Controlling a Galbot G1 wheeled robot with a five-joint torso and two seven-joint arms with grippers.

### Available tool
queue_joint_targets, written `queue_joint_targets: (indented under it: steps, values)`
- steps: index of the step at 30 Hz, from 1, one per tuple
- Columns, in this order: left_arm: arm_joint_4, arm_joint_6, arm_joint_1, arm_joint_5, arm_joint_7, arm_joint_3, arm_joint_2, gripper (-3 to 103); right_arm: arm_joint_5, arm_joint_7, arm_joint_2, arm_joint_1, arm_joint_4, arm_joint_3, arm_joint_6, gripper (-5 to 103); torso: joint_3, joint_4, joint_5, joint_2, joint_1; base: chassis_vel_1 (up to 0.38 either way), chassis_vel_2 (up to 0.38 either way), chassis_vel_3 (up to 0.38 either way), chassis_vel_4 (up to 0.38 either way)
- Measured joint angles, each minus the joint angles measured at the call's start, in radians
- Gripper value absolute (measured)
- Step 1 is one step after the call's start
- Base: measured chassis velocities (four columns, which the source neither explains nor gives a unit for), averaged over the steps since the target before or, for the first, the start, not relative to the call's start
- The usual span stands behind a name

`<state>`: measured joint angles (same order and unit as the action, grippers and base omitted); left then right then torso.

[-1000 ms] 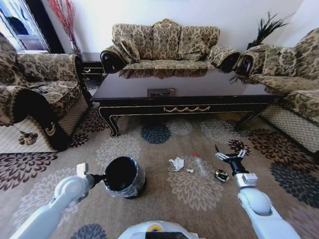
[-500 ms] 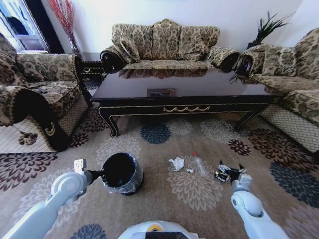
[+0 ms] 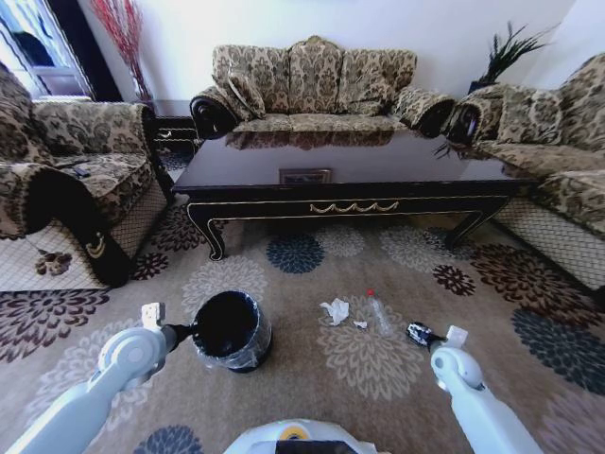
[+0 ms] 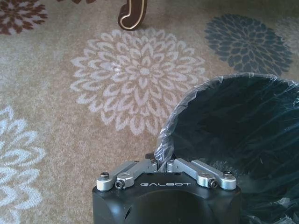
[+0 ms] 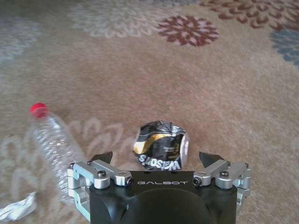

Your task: Move to the front of the table and pick up the trash from the floor, then place it into the trash bin.

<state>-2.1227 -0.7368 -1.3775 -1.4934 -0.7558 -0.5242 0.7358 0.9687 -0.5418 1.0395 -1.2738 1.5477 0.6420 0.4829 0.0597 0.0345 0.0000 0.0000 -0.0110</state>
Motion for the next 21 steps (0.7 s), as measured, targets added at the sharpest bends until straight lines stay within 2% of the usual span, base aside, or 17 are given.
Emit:
queue_joint_targets:
  steps: [13, 21]
  values:
    - [0.004, 0.001, 0.066, -0.008, -0.014, 0.071, -0.009, 4, 0.038, 0.046, -0.017, 0.138, -0.209, -0.032, -0.036, 100, 0.000, 0.0001, 0.0002, 0.000, 0.000, 0.000, 0.000, 0.000, 0.000]
    - [0.018, 0.001, 0.094, -0.015, -0.018, 0.101, -0.022, 4, 0.026, 0.050, -0.017, 0.199, -0.326, -0.067, -0.050, 100, 0.000, 0.0000, 0.0001, 0.000, 0.000, 0.000, 0.000, 0.000, 0.000]
